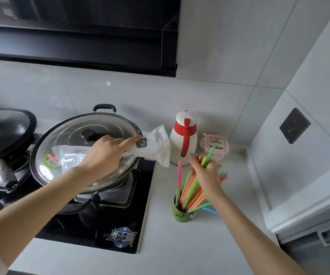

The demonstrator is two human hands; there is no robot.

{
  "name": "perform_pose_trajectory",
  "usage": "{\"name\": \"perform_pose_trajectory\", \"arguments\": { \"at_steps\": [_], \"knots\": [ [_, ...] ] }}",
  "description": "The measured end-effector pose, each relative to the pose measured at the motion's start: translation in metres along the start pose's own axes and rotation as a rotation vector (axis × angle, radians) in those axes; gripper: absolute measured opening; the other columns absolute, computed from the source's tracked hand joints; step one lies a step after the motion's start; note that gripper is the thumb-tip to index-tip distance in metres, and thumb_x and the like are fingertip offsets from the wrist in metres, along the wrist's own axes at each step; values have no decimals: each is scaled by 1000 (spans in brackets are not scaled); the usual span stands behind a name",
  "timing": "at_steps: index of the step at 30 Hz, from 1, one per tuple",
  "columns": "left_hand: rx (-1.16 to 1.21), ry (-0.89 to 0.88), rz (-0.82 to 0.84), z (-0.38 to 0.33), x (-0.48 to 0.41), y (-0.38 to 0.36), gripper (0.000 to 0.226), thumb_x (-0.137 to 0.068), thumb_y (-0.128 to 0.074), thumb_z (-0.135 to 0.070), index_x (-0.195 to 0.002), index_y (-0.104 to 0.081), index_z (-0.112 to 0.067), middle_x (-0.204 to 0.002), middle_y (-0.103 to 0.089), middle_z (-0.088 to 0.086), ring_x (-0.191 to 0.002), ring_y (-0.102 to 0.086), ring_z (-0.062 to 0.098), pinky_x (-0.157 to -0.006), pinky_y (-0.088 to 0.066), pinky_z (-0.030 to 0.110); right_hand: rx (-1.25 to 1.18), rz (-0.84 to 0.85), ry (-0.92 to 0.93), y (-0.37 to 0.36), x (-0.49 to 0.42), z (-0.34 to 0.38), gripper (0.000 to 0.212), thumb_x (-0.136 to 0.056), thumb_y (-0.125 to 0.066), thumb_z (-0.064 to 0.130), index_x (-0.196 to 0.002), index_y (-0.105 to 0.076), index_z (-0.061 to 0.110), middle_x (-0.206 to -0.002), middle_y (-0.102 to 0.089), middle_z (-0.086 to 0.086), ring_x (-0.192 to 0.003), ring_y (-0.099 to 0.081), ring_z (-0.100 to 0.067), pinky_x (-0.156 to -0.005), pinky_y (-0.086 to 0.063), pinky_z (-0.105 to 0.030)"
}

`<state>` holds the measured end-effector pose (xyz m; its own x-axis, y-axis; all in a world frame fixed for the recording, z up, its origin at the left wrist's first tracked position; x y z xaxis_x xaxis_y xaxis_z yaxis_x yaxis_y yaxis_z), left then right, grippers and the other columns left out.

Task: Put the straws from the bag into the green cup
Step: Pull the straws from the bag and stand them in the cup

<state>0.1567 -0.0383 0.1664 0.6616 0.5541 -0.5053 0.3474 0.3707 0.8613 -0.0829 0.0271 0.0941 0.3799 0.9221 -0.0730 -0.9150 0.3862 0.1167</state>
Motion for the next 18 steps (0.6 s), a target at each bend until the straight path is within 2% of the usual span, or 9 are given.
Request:
{"name": "perform_pose_trajectory", "arguments": {
  "at_steps": [4, 5, 7, 10, 12, 13, 15, 16, 18],
  "knots": [
    [26, 6, 33, 1, -2, -1, 52, -68, -44, -5, -117, -61, -6, -71, -71, 8, -48, -55, 29, -52, -44, 28, -94, -77, 73, 13, -6, 14, 18, -86, -65, 16, -76, -57, 4, -57, -55, -4, -53, -52, -8, -56, -43, -14],
    [24, 12, 51, 3, -3, -4, 51, -68, -52, -1, -119, -59, -6, -71, -71, 9, -49, -56, 29, -52, -45, 28, -98, -109, 109, 17, -8, 18, 18, -88, -63, 16, -79, -58, 1, -59, -56, -5, -53, -53, -8, -57, -43, -12],
    [31, 24, 80, 6, -4, -10, 64, -62, -71, 6, -122, -54, -11, -72, -71, 8, -50, -55, 29, -53, -44, 28, -11, -151, 190, 21, -11, 26, 27, -93, -55, 20, -76, -57, -2, -58, -55, -4, -53, -53, -8, -58, -43, -12],
    [38, 26, 100, 8, -9, -17, 76, -60, -80, 0, -125, -45, -19, -72, -70, 4, -49, -52, 28, -53, -42, 27, 254, -2, 205, 8, -13, 18, 37, -98, -42, 22, -65, -58, 16, -61, -60, 3, -58, -59, -5, -63, -47, -19],
    [30, 10, 109, 8, -12, -19, 80, -58, -80, 1, -125, -43, -20, -70, -69, 3, -48, -50, 27, -51, -41, 26, 387, 155, 135, -4, -12, 3, 37, -99, -39, 25, -69, -61, 23, -67, -65, 2, -67, -65, -21, -67, -49, -31],
    [24, -1, 109, 8, -13, -19, 81, -56, -80, 2, -126, -43, -20, -69, -68, 3, -47, -50, 27, -51, -41, 26, 415, 180, 122, -5, -11, 1, 36, -99, -39, 25, -73, -63, 20, -66, -64, 0, -64, -63, -24, -62, -47, -32],
    [5, -19, 99, 8, -16, -18, 85, -53, -78, 6, -126, -42, -20, -65, -66, 3, -47, -49, 26, -51, -36, 23, 414, 101, 168, 2, -8, 12, 32, -99, -40, 24, -82, -65, 15, -54, -53, 5, -47, -52, -8, -46, -36, -22],
    [-9, -28, 88, 8, -18, -17, 85, -52, -76, 8, -126, -43, -19, -63, -65, 3, -46, -49, 26, -52, -34, 22, 385, 13, 220, 8, -4, 25, 28, -98, -41, 22, -82, -63, 18, -54, -48, 9, -47, -49, -3, -45, -33, -15],
    [-20, -72, 53, 7, -23, -14, 78, -56, -69, 10, -125, -44, -18, -60, -62, 3, -46, -50, 26, -53, -34, 23, 279, -136, 302, 17, 1, 48, 22, -98, -43, 17, -86, -62, 21, -67, -55, 16, -67, -54, 11, -60, -39, -6]
  ]
}}
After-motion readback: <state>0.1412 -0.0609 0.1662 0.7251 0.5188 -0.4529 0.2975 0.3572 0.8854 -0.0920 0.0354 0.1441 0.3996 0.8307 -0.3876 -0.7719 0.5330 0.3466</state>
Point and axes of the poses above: each hand's wrist, its own x-axis away from the middle knuckle, its own y-axis out of the back of the hand, z = x × y, the point moved 5 cm from there along -x, towards the middle knuckle
